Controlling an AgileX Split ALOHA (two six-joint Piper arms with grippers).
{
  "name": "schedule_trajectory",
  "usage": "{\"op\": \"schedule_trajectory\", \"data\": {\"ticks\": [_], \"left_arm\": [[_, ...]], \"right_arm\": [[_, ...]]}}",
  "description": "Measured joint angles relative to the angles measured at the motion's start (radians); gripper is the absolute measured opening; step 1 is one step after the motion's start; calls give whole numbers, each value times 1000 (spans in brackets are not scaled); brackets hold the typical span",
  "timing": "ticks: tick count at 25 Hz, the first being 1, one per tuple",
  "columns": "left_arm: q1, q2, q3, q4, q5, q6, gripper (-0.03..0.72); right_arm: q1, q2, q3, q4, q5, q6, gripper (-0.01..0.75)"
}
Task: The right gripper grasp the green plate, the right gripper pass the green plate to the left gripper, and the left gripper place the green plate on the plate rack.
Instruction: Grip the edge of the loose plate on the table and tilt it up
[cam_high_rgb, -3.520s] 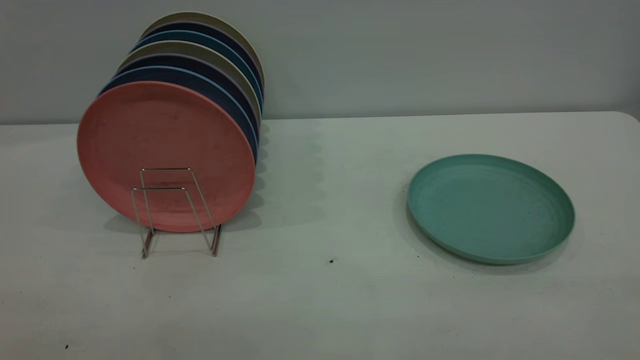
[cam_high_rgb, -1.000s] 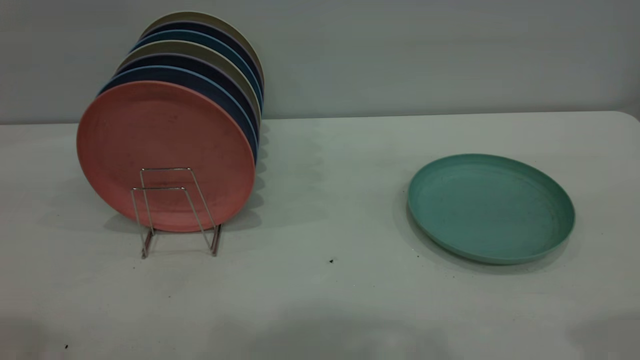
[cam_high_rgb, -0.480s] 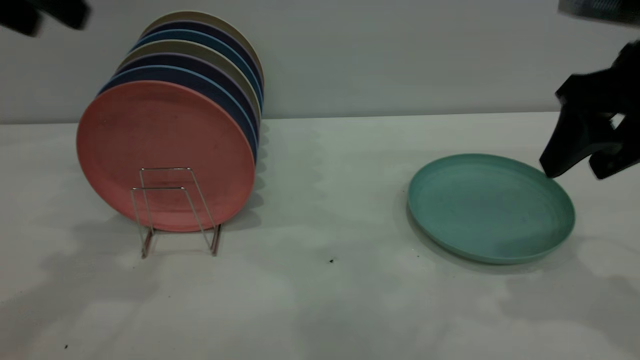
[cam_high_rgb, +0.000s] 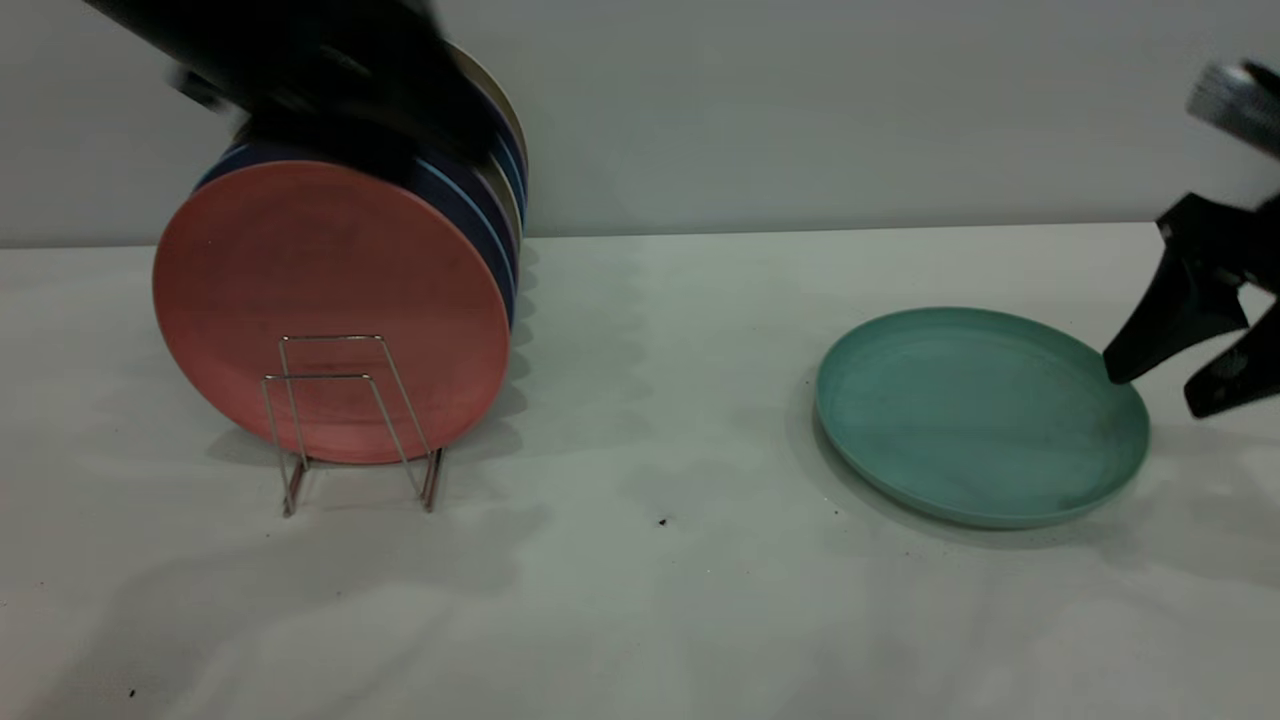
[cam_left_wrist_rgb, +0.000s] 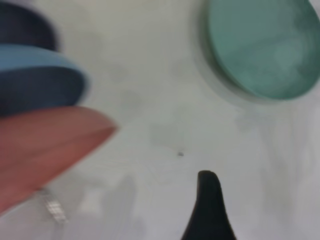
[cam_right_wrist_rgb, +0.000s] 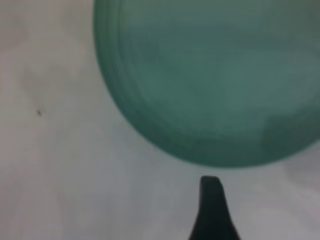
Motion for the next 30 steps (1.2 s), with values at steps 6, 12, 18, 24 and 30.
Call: {"op": "schedule_trajectory", "data": {"ticks": [6,12,18,24,30], "left_arm": [[-98,78,-1,-32,-38,20,593],[-120,85,-2,-53,-81,23,593],[-120,85,-2,-55,-84,24,593],[-120,85,-2,-55,-86,25,593],[-120,88,-2,-56,-103,25,593]], "right_arm": [[-80,123,-12,197,-6,-158,563],[-89,260,-92,249,-5,-195,526],[-89,346,-173,266,20,-195,494],[-70,382,-210,290,40,-197,378],[-44,389,-212,320,6,-271,27]]}}
